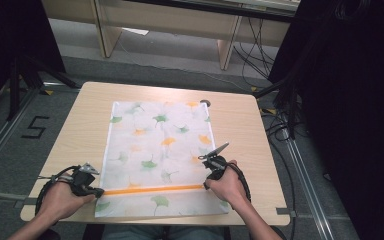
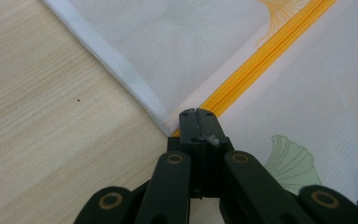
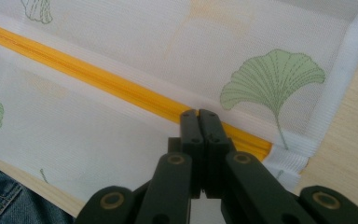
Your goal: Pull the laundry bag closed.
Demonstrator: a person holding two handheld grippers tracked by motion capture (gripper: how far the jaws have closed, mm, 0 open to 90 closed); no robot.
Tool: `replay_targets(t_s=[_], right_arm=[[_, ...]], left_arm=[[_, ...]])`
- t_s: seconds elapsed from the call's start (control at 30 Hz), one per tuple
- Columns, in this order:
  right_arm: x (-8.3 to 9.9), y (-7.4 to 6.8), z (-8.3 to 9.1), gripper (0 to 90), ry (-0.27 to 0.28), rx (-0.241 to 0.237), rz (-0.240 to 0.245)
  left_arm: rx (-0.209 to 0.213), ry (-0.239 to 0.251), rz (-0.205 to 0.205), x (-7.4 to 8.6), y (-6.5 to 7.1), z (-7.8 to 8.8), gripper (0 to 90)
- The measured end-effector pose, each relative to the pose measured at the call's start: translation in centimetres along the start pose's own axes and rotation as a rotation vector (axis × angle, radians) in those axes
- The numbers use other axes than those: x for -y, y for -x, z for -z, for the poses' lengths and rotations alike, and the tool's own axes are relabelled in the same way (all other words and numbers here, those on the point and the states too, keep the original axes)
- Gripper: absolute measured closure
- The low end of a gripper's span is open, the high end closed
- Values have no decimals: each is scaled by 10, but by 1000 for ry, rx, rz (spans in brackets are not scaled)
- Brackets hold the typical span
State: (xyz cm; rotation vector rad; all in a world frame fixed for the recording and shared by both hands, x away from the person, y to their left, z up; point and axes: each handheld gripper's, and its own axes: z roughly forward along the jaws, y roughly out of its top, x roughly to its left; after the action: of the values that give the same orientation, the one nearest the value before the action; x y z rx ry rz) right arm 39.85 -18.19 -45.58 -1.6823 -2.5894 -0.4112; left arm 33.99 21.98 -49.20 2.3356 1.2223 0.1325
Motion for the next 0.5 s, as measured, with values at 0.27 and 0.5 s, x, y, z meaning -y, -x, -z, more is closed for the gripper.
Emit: replay_targets(t_s=[0.27,0.5], right_arm=[[1,5,2,900,-18,3,14],[2,6,1,900,-5,12,11]], left_arm=[[-2,-3,-3,0,0,0,900],[1,0,-1,0,0,0,900]])
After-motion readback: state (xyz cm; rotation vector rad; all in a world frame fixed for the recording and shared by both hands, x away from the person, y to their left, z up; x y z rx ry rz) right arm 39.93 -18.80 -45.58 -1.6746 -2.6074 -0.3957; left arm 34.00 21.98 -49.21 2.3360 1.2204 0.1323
